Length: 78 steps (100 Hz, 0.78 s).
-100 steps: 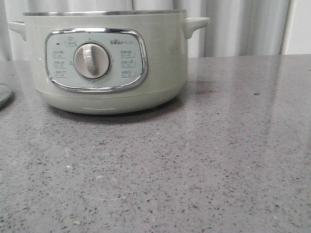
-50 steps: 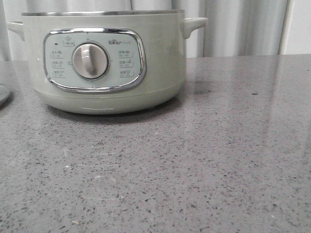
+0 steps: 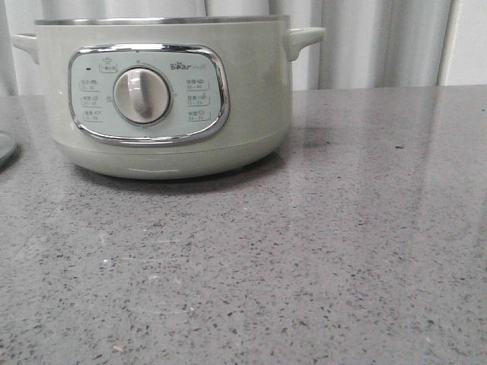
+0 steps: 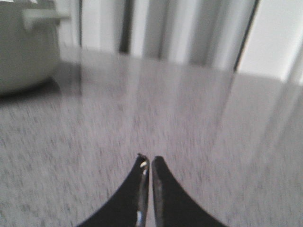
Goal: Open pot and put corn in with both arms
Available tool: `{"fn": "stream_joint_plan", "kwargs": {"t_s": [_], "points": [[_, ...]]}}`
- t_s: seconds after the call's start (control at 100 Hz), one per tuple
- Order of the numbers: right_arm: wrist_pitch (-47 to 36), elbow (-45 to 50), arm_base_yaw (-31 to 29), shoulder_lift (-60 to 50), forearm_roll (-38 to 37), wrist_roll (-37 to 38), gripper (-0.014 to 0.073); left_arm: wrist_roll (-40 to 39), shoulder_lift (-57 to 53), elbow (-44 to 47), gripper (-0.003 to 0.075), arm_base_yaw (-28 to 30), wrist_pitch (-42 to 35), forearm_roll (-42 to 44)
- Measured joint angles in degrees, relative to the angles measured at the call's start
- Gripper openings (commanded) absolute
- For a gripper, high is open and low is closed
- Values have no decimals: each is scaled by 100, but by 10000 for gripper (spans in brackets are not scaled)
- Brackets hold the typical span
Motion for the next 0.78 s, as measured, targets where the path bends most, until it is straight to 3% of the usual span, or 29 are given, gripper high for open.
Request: {"fn": "stream_joint_plan", "kwargs": {"t_s": [0.22, 0.78], "points": [[976, -12, -108, 0, 0, 0, -46, 0, 0, 0, -20, 0, 0, 0], [994, -12, -122, 0, 0, 12, -46, 0, 0, 0, -20, 0, 0, 0]]}}
